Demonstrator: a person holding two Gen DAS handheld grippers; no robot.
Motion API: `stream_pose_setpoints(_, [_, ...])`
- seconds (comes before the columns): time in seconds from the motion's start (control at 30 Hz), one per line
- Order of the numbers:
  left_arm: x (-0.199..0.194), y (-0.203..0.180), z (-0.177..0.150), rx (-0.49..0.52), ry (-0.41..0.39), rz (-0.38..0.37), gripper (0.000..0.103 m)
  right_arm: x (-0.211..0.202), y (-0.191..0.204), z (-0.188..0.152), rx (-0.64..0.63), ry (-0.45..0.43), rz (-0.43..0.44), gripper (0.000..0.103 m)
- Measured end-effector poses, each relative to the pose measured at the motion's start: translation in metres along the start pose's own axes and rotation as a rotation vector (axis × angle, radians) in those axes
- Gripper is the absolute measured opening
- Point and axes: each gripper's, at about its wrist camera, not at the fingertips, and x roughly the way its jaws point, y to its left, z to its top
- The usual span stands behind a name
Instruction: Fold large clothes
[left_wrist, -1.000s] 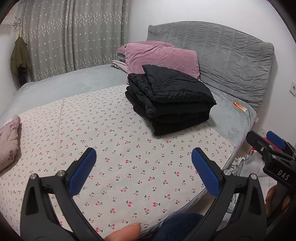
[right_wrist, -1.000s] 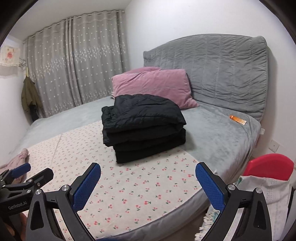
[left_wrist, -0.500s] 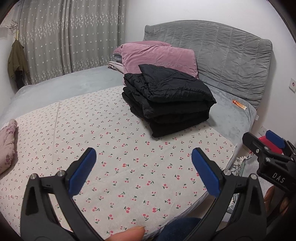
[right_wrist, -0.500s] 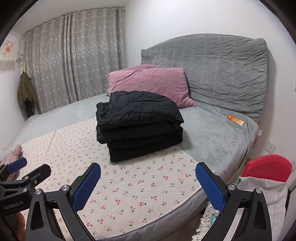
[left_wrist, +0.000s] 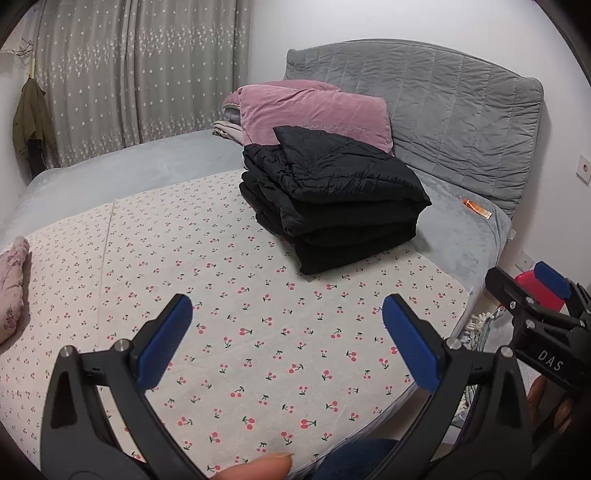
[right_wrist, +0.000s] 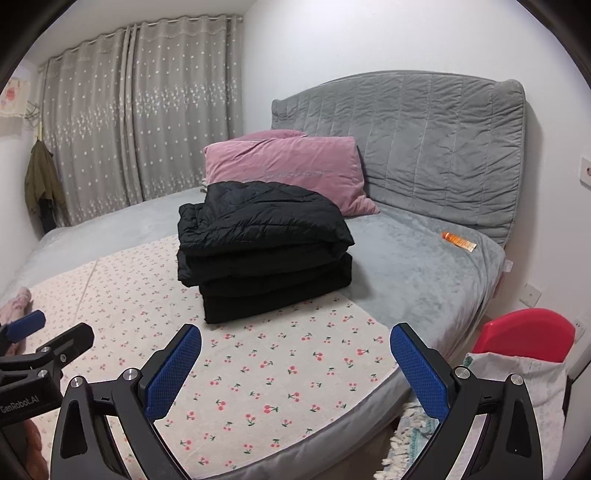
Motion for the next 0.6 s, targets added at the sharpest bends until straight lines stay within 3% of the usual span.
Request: stream_pose_setpoints(0.6, [0.003, -0.01, -0.003, 0.025, 0.014, -0.029, 0.102, 0.007, 0.002, -0.003, -0.008, 0.004, -0.01, 0.103])
